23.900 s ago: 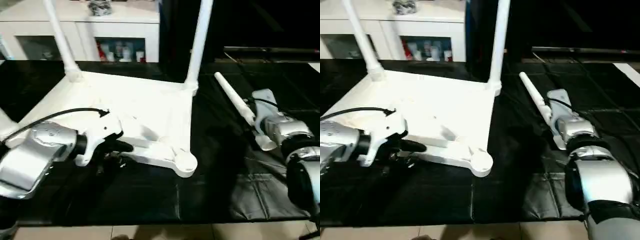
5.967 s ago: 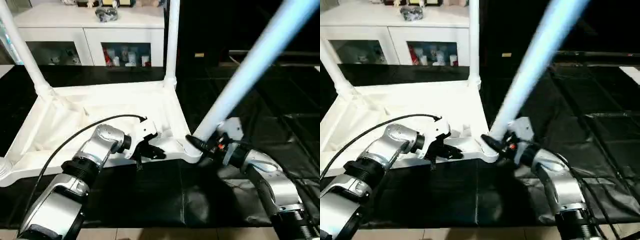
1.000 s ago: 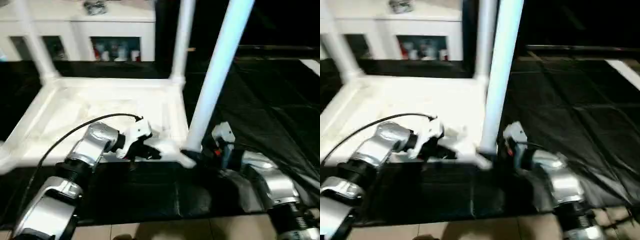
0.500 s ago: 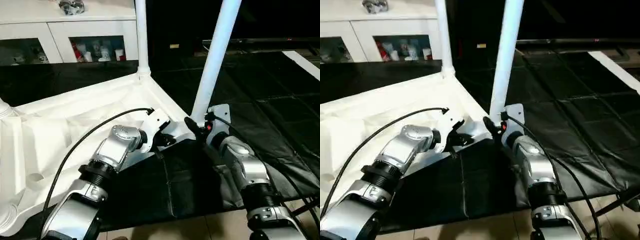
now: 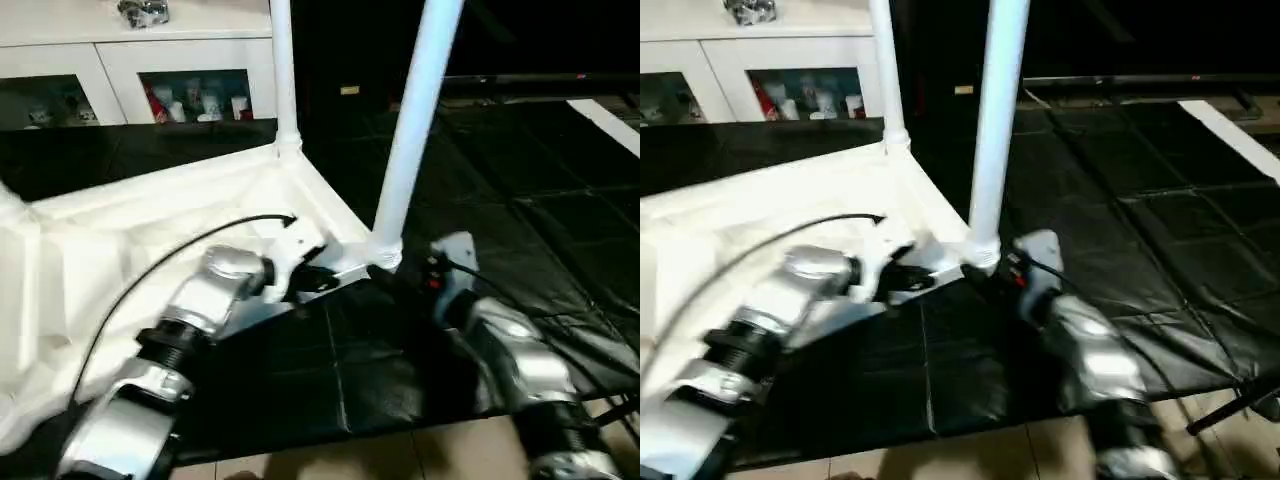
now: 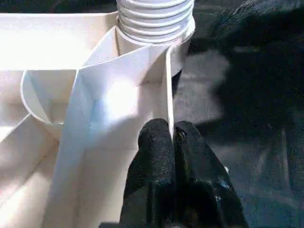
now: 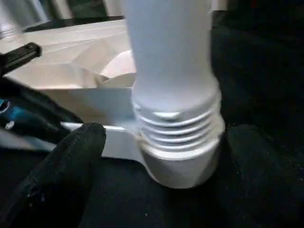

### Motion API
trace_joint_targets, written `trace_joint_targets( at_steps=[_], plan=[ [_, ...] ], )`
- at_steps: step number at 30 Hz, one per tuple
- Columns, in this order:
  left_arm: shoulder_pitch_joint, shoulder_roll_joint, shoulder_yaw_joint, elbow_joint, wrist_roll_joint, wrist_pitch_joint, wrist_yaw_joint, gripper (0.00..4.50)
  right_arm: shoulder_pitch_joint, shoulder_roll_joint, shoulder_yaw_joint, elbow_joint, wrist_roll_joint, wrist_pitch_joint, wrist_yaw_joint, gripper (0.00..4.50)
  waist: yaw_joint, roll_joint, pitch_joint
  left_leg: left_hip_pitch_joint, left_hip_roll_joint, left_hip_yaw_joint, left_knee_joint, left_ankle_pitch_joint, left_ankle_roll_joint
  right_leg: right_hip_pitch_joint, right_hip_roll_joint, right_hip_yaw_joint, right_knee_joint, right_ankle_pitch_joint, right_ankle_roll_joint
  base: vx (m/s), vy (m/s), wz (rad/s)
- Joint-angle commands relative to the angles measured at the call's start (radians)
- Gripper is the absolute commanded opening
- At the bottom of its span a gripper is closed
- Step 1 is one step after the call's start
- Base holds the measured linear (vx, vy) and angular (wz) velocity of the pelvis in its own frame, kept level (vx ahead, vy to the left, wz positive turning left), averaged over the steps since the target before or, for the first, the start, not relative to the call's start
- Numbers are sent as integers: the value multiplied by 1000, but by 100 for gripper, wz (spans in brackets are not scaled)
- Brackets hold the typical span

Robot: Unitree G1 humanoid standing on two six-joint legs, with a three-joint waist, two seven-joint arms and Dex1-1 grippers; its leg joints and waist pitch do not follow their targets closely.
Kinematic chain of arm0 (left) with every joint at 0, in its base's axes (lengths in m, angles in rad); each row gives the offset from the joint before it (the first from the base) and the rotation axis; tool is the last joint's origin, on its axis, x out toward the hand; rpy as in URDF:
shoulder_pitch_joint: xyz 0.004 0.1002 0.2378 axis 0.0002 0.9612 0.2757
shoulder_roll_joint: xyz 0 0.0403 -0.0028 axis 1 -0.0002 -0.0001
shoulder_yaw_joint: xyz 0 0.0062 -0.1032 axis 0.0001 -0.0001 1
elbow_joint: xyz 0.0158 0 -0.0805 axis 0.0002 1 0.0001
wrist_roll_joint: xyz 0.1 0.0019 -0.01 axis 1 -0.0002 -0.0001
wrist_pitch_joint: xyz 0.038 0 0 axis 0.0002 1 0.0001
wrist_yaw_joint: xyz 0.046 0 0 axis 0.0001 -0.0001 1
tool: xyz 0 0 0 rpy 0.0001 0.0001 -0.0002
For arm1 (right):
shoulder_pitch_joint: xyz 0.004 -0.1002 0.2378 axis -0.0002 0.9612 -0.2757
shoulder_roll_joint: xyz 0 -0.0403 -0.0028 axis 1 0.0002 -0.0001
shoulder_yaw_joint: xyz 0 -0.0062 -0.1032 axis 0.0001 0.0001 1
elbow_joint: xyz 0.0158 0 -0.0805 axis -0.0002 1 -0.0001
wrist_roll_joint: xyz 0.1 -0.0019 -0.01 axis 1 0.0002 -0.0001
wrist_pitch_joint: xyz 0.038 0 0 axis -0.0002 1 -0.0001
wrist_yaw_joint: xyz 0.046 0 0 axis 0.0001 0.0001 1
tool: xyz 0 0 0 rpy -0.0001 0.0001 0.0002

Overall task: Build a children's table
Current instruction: Rotate leg to tighten

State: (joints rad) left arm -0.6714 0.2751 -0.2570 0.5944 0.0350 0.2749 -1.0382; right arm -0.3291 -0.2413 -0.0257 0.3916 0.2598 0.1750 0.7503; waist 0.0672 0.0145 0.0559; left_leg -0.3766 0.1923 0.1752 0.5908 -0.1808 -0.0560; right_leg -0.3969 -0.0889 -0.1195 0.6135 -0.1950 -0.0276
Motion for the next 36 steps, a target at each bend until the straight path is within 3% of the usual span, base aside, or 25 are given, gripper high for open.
trace_joint_targets(
  at_steps=[1, 2, 5, 6, 14, 16, 22, 23, 30, 36],
  plan=[
    [-15, 6, -16, -39, -36, -66, -88, 0, 1, -31, 20, -39, 18, 12, 65, 444, 9, 5, -77, 11, 45, -15, -57, -116, 98, 67, -75, 66, -65, -14, -251, 0, 0, 0],
    [-8, 34, -37, -48, -49, -93, -177, 0, 1, -88, 49, -57, 16, 23, 148, 444, 10, 10, -77, 12, 45, -15, -57, -118, 98, 66, -73, 66, -64, -14, -250, 0, 0, 0],
    [-9, 60, -60, -41, -50, -125, -249, 0, -4, -145, 89, -78, 3, 33, 240, 444, 28, 9, -77, 17, 50, -11, -55, -113, 98, 61, -71, 68, -60, 8, -256, 0, 0, 0],
    [-12, 71, -71, -32, -45, -145, -277, 0, -11, -168, 107, -83, -2, 36, 282, 444, 33, 8, -78, 13, 50, -11, -54, -111, 99, 65, -72, 67, -58, 14, -256, 0, 0, 0],
    [-28, 109, -116, 10, -27, -221, -403, 0, -53, -229, 198, -71, -21, 18, 469, 444, 49, 3, -77, 13, 53, -13, -56, -145, 78, 62, -76, 65, -60, -50, -245, 0, 0, 0],
    [-31, 113, -121, 13, -29, -227, -419, 0, -64, -236, 211, -66, -11, 30, 503, 444, 51, 2, -78, 13, 53, -13, -54, -141, 79, 61, -78, 66, -58, -48, -249, 0, 0, 0],
    [-31, 118, -127, 21, -29, -247, -438, 0, -93, -244, 233, -33, -14, 37, 555, 385, 54, 1, -78, 11, 52, -13, -53, -138, 72, 61, -78, 65, -60, -74, -242, 0, 0, 0],
    [-31, 119, -128, 27, -27, -256, -440, 0, -100, -247, 237, -25, -16, 37, 570, 377, 54, -3, -79, 10, 52, -12, -52, -133, 74, 61, -78, 65, -59, -68, -243, 0, 0, 0],
    [-30, 121, -128, 45, -22, -278, -449, 0, -109, -254, 248, -19, -10, 47, 614, 319, 56, -4, -80, 10, 52, -12, -50, -120, 84, 60, -78, 65, -57, -68, -240, 0, 0, 0],
    [-35, 121, -128, 61, -19, -289, -445, 0, -109, -253, 249, -12, -8, 45, 623, 281, 60, -2, -80, 11, 52, -12, -51, -132, 74, 59, -78, 65, -59, -87, -235, 0, 0, 0]
  ],
)
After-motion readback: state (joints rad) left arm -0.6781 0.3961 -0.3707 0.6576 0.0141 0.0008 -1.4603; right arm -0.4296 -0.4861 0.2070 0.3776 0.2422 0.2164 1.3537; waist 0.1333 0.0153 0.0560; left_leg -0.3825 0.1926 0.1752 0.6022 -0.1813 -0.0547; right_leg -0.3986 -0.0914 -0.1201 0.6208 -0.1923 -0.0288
